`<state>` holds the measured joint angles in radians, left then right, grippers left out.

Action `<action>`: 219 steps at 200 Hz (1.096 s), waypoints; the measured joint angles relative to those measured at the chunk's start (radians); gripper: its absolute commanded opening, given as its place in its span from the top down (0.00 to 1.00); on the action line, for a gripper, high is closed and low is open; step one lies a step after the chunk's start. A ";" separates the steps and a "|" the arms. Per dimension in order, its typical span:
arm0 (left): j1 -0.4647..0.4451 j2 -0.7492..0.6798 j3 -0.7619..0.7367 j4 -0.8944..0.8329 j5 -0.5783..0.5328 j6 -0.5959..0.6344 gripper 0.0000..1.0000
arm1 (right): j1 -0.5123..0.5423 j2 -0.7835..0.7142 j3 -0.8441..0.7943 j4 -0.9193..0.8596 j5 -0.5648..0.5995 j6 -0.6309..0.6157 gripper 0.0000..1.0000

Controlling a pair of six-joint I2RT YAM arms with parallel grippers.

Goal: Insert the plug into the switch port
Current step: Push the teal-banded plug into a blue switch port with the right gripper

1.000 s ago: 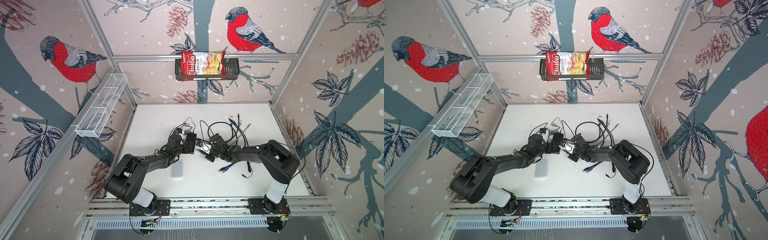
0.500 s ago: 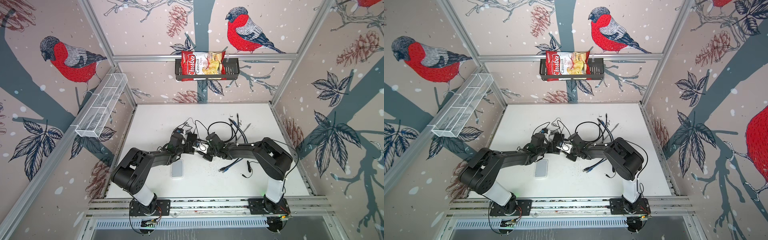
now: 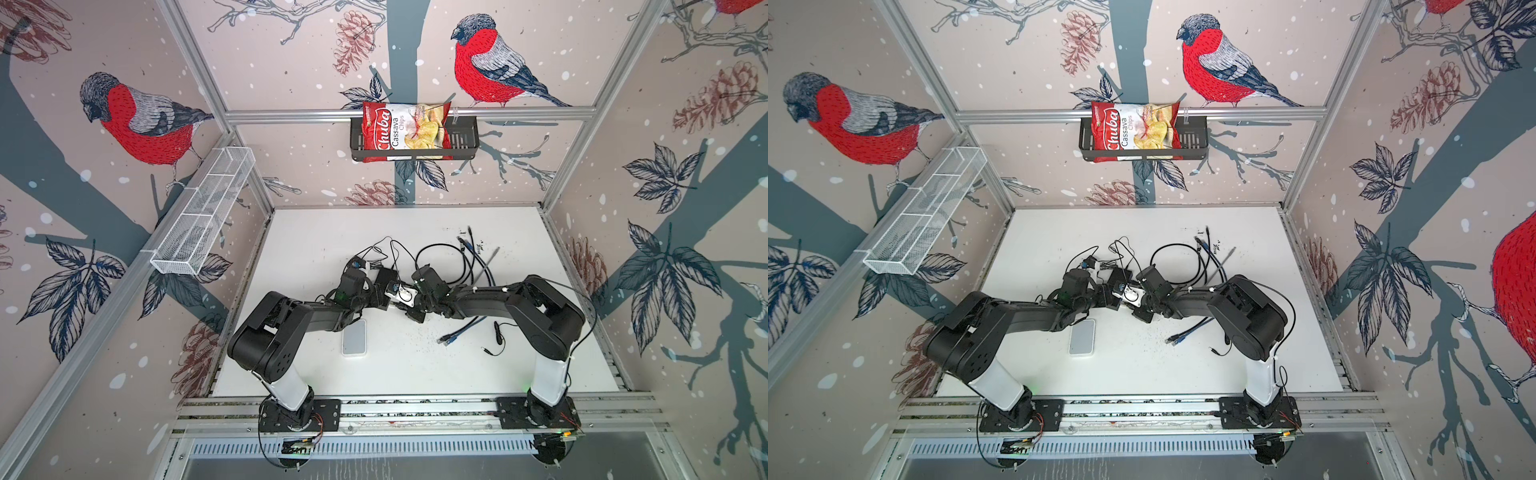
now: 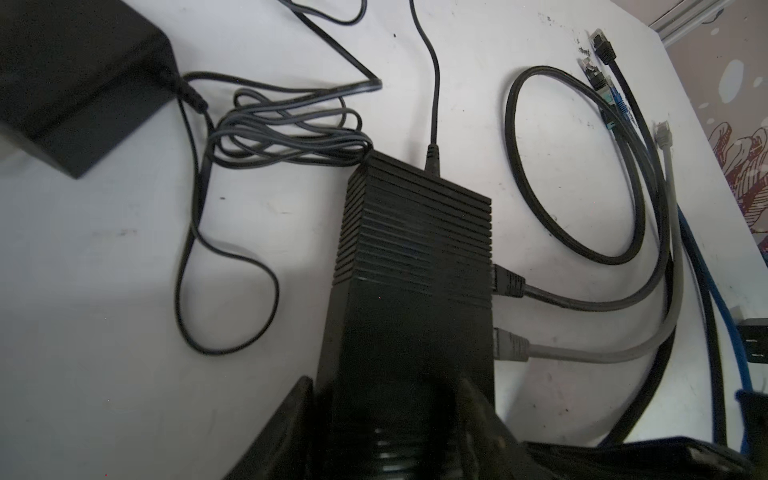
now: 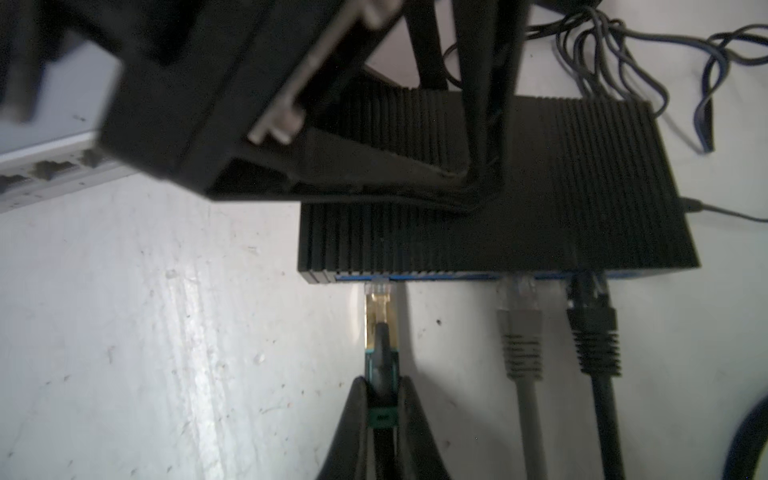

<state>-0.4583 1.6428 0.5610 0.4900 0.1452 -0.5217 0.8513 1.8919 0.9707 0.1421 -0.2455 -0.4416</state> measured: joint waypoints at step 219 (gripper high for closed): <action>-0.012 -0.043 -0.051 0.045 -0.046 -0.079 0.49 | 0.021 0.000 -0.015 0.023 -0.047 0.081 0.98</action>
<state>-0.4702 1.5993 0.5102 0.5346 0.0990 -0.6010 0.8719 1.8923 0.9554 0.1650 -0.2920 -0.3607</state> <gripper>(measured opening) 0.513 0.117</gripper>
